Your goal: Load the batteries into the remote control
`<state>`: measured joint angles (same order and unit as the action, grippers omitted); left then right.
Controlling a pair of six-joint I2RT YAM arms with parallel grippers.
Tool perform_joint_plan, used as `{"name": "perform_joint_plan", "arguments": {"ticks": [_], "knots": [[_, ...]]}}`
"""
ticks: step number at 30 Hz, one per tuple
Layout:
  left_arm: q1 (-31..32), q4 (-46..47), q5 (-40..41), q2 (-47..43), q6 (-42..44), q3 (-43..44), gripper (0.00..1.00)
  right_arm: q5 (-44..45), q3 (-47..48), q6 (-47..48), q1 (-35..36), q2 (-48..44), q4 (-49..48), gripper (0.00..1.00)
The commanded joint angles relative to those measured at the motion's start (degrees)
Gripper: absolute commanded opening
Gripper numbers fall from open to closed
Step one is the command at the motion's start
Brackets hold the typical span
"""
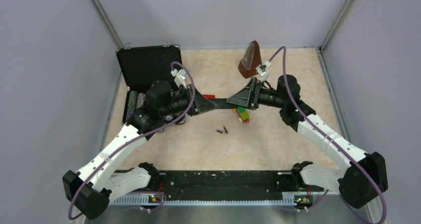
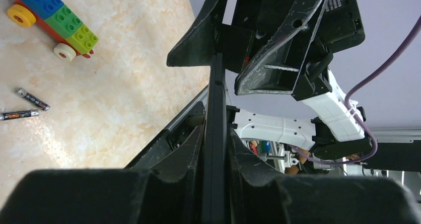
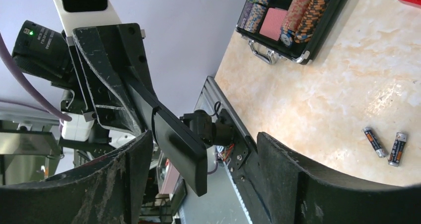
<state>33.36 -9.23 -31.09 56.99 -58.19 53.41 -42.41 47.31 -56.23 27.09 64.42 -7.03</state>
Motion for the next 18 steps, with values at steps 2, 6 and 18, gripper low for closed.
{"name": "perform_joint_plan", "arguments": {"ticks": [2, 6, 18], "knots": [[-0.03, -0.48, -0.26, 0.26, 2.76, 3.88, 0.00, 2.92, -0.73, 2.60, -0.57, -1.27, -0.33, 0.67], [-0.02, -1.25, 0.07, 0.84, 3.62, 4.07, 0.00, 2.84, -0.81, 3.31, -0.61, -1.47, 2.90, 0.53], [-0.05, -7.28, 4.20, 2.11, 9.53, 5.35, 0.00, 3.94, 2.02, 5.51, -0.63, -1.67, 9.64, 0.32]]}}
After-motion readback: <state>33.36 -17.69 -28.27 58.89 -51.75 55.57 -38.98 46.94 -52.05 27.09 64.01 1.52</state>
